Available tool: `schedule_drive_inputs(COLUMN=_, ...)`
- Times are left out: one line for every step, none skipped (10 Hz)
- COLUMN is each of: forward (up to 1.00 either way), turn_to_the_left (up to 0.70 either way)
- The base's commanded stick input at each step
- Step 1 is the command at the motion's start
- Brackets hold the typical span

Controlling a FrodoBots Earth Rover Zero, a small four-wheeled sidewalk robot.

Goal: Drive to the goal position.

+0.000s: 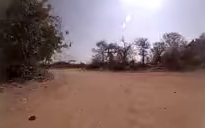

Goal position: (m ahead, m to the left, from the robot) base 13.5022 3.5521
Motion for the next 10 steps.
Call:
schedule_drive_inputs(forward=1.0, turn_to_the_left=0.02)
schedule_drive_inputs(forward=1.0, turn_to_the_left=0.02)
schedule_drive_inputs(forward=1.0, turn_to_the_left=0.02)
schedule_drive_inputs(forward=1.0, turn_to_the_left=0.02)
schedule_drive_inputs(forward=1.0, turn_to_the_left=0.02)
schedule_drive_inputs(forward=1.0, turn_to_the_left=0.02)
schedule_drive_inputs(forward=1.0, turn_to_the_left=0.02)
schedule_drive_inputs(forward=1.0, turn_to_the_left=0.02)
schedule_drive_inputs(forward=1.0, turn_to_the_left=0.02)
schedule_drive_inputs(forward=1.0, turn_to_the_left=0.02)
